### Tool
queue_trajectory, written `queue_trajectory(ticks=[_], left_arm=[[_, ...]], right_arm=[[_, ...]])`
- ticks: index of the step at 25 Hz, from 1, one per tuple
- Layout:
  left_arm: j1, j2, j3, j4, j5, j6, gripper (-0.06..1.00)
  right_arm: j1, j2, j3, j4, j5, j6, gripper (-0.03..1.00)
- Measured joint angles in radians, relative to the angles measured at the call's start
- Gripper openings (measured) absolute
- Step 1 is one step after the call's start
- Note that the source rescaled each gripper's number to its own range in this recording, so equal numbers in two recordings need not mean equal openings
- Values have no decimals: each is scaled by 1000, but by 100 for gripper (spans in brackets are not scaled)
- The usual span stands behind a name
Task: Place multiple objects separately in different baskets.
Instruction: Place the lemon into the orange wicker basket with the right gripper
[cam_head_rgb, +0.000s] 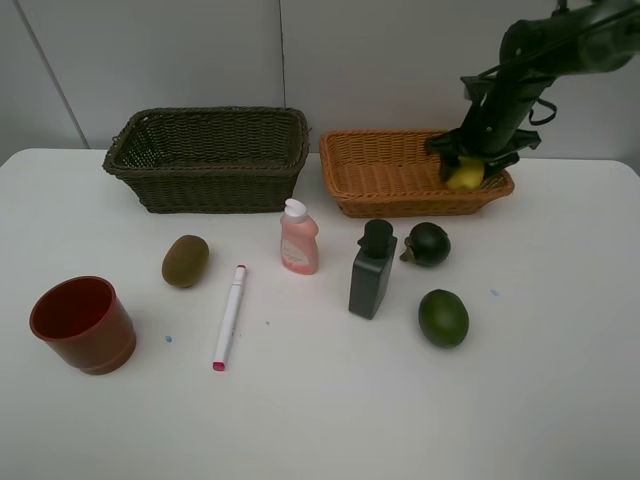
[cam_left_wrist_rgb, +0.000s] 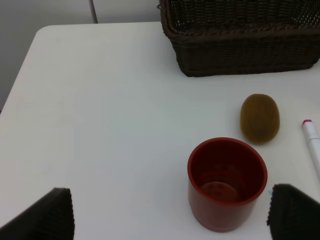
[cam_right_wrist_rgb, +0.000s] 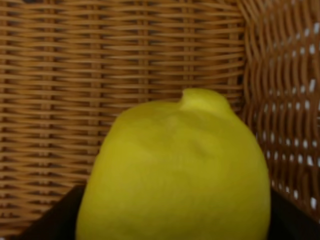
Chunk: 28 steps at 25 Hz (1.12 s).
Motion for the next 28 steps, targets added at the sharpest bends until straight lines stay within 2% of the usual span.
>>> queue_trajectory(ticks=[8, 17, 18, 19, 20, 21, 22, 25, 28], left_arm=[[0, 0, 0, 0, 0, 0, 100], [0, 0, 0, 0, 0, 0, 100], [0, 0, 0, 0, 0, 0, 100], [0, 0, 0, 0, 0, 0, 100], [0, 0, 0, 0, 0, 0, 100], [0, 0, 0, 0, 0, 0, 100], [0, 0, 0, 0, 0, 0, 100], [0, 0, 0, 0, 0, 0, 100], [0, 0, 0, 0, 0, 0, 100]], right_arm=[[0, 13, 0, 0, -25, 0, 46], [0, 13, 0, 0, -5, 3, 46], [0, 13, 0, 0, -2, 3, 48], [0, 13, 0, 0, 6, 6, 57], [0, 13, 0, 0, 11, 10, 74], [0, 13, 0, 0, 13, 14, 85], [0, 13, 0, 0, 14, 16, 91], [0, 12, 0, 0, 15, 23, 98], [0, 1, 0, 0, 15, 23, 99]])
